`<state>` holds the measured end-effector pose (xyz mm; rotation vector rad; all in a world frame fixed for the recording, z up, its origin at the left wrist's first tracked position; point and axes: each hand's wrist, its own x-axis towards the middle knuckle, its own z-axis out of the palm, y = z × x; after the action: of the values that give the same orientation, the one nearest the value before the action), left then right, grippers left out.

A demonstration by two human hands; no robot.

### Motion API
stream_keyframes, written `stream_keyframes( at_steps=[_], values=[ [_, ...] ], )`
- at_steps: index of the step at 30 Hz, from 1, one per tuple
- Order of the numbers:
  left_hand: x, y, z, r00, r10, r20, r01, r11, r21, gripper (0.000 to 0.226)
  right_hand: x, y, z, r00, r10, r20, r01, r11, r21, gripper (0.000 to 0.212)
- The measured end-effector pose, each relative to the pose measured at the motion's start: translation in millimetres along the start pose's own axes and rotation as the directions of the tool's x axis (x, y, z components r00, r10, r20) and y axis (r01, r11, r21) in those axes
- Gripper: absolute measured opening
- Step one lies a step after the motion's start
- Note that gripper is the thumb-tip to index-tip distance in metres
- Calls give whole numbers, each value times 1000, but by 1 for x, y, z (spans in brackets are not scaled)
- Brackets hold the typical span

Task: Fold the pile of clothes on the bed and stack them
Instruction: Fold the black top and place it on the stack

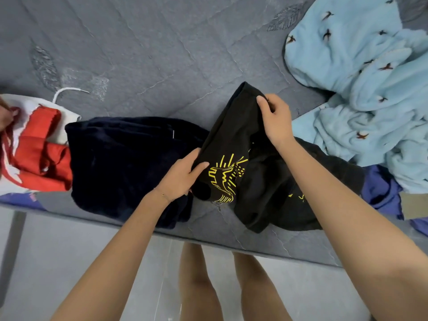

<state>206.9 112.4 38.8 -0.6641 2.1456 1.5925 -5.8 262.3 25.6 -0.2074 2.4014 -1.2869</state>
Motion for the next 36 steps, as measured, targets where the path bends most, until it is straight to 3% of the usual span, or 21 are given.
stream_keyframes(
  at_steps=[4, 7, 11, 15, 22, 25, 31, 36],
  values=[
    [-17, -12, -1, 996, -76, -38, 75, 997, -31, 26, -2, -10, 23, 993, -86, 83, 87, 996, -6, 20],
    [-24, -26, -2, 988, -150, -16, 151, 987, 49, 28, -1, -13, 45, 980, -135, 144, 142, 989, -38, 18],
    [-26, -38, -4, 979, -191, -73, 201, 963, 178, 12, -2, -6, 64, 966, -114, 234, 155, 975, -162, 29],
    [-18, -27, -6, 970, -3, -242, 99, 918, 383, 25, -13, 6, 53, 958, -83, 274, 192, 896, -401, 41],
    [10, -3, 12, 941, 198, -275, -69, 907, 415, 45, -38, 34, 7, 968, -44, 248, 179, 812, -555, 49],
    [21, 2, 27, 913, 303, -272, -125, 844, 521, 47, -52, 53, -16, 976, -57, 209, 179, 760, -625, 54],
    [38, 7, 65, 898, 416, -142, -145, 586, 797, 57, -77, 95, -63, 990, 45, 131, 65, 683, -727, 69],
    [44, 14, 101, 904, 421, -74, -188, 547, 816, 55, -85, 121, -91, 978, 188, 85, -76, 711, -699, 76]
  ],
)
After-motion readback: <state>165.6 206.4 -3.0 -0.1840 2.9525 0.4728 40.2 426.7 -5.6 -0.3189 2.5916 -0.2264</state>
